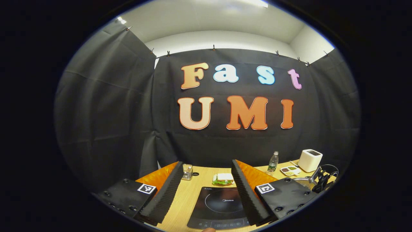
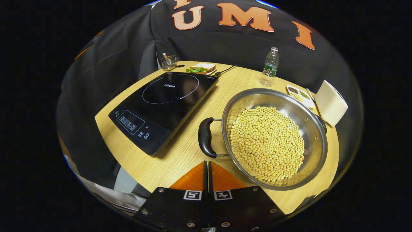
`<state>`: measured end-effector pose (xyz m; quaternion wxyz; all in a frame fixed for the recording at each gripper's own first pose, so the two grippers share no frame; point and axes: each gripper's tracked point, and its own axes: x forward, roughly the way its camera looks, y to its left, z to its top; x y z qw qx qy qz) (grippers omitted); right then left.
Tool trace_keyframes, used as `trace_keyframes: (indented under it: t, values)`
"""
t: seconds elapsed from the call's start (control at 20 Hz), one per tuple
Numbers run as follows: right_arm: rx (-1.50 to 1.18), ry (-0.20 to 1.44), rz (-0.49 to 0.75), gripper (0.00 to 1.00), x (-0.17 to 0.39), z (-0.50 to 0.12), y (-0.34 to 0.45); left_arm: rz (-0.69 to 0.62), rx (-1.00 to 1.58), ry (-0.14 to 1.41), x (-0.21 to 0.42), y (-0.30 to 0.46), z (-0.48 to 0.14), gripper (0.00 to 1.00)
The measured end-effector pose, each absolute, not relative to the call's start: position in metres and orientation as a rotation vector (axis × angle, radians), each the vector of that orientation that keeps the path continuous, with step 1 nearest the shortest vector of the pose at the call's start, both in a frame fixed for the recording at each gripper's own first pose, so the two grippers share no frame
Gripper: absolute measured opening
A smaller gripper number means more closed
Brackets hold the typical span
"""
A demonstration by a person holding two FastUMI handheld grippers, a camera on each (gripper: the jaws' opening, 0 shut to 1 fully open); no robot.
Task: First push the handle of the pot to place it horizontally, then grasp the pot with both hands and set it on the induction cooktop.
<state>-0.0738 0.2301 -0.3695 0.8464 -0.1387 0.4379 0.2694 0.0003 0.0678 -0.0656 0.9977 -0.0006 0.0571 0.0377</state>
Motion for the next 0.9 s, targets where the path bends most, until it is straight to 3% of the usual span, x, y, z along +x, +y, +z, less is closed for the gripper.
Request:
trace_keyframes:
  t: [0.9]
  values:
    - [-0.174, 0.963, 0.546, 0.00, -0.042, -0.375, 0.262, 0.087, -0.004, 0.113, 0.010, 0.080, -0.075, 0.98]
